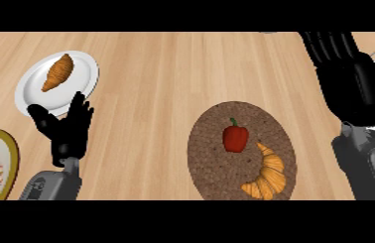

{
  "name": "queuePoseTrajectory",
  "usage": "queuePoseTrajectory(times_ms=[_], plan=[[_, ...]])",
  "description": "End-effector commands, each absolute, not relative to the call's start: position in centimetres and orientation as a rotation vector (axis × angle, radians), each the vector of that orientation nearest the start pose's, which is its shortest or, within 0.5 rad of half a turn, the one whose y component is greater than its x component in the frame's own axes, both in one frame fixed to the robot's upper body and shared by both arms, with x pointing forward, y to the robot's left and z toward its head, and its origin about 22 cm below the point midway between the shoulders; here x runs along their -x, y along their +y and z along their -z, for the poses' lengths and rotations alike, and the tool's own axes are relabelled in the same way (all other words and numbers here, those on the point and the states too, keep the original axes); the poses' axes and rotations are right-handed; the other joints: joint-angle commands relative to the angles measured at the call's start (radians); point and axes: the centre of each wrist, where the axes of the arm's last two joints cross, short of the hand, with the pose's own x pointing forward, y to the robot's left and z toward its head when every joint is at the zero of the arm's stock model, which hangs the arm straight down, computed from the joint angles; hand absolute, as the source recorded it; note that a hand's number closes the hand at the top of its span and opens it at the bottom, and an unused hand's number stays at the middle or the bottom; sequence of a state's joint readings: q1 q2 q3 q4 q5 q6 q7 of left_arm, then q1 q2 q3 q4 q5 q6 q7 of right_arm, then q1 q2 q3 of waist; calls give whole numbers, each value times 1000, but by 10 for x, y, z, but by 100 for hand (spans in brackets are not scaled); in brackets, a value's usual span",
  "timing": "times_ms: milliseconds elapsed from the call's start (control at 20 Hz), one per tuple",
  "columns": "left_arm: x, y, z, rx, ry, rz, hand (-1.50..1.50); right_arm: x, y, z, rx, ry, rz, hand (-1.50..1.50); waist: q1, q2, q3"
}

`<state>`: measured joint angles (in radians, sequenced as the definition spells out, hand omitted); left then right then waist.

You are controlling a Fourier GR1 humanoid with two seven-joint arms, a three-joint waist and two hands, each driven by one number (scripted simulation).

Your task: Pick the bell pepper from the placemat and place it in the tiered shelf

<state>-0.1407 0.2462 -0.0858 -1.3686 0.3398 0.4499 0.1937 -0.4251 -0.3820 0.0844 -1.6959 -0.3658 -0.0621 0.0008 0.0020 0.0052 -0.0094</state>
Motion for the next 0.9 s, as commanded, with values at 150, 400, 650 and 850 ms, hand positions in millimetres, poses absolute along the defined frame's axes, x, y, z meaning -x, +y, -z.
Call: queuePoseTrajectory(times_ms=[150,400,650,850], plan=[[-298,278,-44,-207,-1485,-93,0,-324,-255,-155,179,-1940,-195,150,3,-3,8],[-307,268,-72,-111,-1552,32,0,-323,-278,-95,352,-1581,173,-150,-12,-2,9],[-293,274,-73,-105,-1535,32,0,-287,-284,-90,108,-1776,81,-150,-7,-8,10],[-308,271,-65,-97,-1508,36,0,-285,-249,-139,133,-1729,-164,-150,-10,-7,8]])
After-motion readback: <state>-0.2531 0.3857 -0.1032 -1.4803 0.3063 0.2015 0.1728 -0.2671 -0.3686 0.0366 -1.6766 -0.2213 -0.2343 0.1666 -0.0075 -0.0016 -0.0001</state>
